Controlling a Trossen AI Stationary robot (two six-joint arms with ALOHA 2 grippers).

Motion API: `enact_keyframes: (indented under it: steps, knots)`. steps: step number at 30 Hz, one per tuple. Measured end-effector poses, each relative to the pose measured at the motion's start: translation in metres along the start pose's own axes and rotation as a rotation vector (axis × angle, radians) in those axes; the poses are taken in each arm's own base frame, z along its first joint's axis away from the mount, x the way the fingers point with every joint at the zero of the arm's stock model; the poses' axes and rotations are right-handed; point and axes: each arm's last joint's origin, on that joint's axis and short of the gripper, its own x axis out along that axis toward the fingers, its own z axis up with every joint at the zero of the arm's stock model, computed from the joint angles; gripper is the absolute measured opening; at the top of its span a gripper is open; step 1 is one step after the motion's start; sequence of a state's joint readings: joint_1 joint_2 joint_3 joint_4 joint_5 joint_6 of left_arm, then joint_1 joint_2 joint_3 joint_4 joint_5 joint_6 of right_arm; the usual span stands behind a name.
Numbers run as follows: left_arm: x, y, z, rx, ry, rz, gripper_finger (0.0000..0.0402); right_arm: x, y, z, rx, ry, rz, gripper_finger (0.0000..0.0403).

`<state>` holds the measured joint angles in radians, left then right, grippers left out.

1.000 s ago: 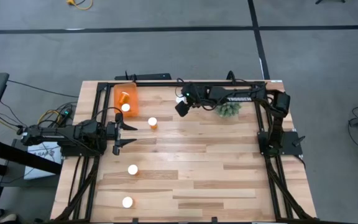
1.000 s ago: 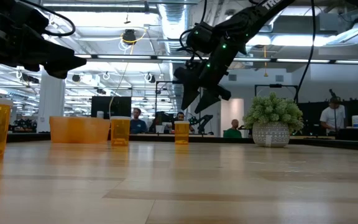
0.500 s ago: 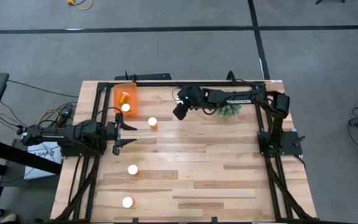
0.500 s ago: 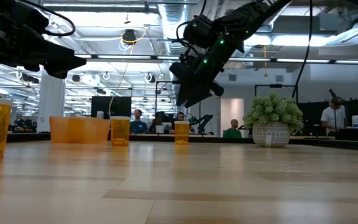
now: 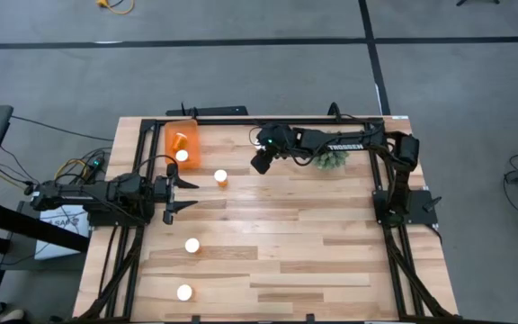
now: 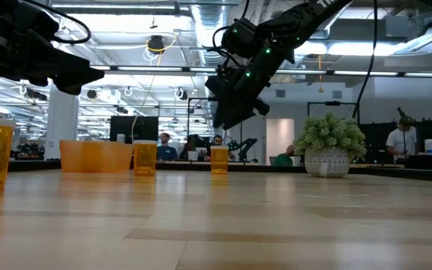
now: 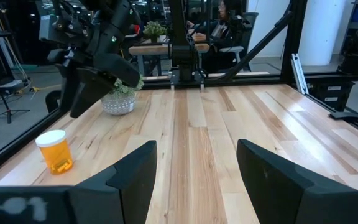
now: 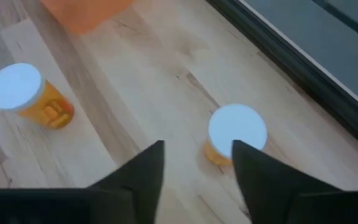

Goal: Pick and place pill bottles into a basket
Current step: Put the orange pill bottle into the orange container

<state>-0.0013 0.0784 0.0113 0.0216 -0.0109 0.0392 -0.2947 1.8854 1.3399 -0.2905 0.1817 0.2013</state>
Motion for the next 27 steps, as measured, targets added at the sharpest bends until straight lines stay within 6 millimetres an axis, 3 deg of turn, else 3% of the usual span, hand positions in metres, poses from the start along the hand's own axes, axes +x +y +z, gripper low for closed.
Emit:
enact_keyframes:
  steps: [7, 13, 18, 27]
  knots:
    - [0.0, 0.0, 0.0, 0.003, 0.0, 0.0, 0.0213, 0.001, -0.004, 0.001, 0.051, 0.001, -0.008, 0.0307]
    - [0.0, 0.0, 0.0, 0.001, 0.0, 0.0, 0.0213, 0.003, -0.02, -0.001, 0.141, 0.041, -0.046, 0.0374]
    - [0.0, 0.0, 0.0, -0.005, 0.0, 0.0, 0.0213, 0.004, -0.025, -0.001, 0.147, 0.05, -0.054, 0.0393]
    - [0.0, 0.0, 0.0, 0.003, 0.0, 0.0, 0.0213, 0.004, -0.024, -0.001, 0.1, 0.06, -0.009, 0.038]
